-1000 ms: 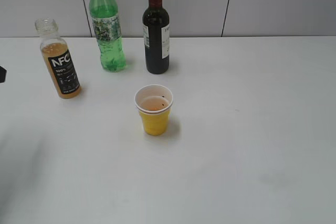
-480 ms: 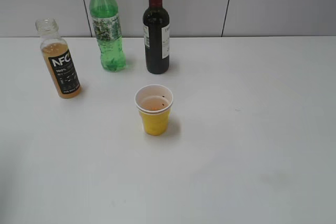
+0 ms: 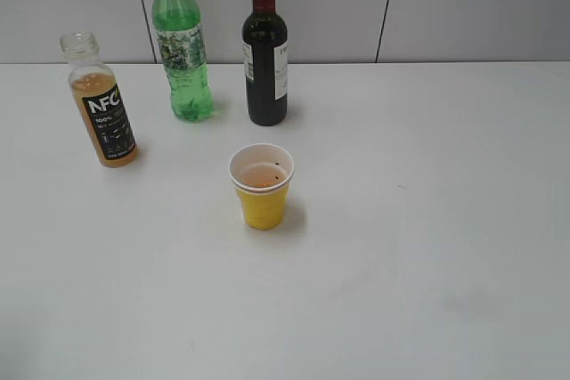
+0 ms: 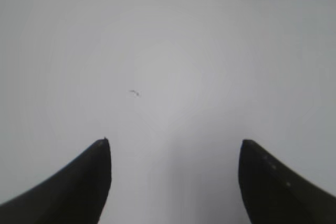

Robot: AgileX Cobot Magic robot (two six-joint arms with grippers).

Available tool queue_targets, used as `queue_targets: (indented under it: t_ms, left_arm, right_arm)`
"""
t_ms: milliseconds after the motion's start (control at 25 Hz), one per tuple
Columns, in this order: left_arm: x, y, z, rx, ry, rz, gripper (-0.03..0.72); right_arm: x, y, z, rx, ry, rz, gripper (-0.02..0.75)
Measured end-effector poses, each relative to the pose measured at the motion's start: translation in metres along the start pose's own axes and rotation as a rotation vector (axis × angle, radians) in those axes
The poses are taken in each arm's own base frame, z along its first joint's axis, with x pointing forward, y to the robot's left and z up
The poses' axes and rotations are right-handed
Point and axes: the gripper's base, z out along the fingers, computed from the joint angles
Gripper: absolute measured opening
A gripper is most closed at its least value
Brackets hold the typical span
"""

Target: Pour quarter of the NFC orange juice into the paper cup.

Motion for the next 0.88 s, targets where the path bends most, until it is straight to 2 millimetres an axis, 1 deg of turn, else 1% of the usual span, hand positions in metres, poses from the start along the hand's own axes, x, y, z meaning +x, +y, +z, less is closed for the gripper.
queue_targets:
  t_ms: [240,400,560,680,880]
  left_arm:
    - [0.052,-0.006,-0.005,0.008,-0.061,-0.007,0.550]
    - [0.076,-0.010,-0.011,0.015,-0.137,-0.011,0.550]
    - [0.092,-0.012,-0.019,0.010,-0.220,-0.011,0.550]
    - [0.101,-0.013,-0.025,0.013,-0.272,-0.050,0.550]
    - [0.117,-0.014,-0.029,0.020,-0.320,-0.096,0.550]
  right_arm:
    - [0.000,0.000,0.000,0.000,0.000,0.000,0.591]
    - [0.000,0.000,0.000,0.000,0.000,-0.001,0.591]
    - [0.000,0.000,0.000,0.000,0.000,-0.001,0.591]
    - [0.000,0.000,0.000,0.000,0.000,-0.001,0.591]
    - [0.000,0.000,0.000,0.000,0.000,-0.001,0.591]
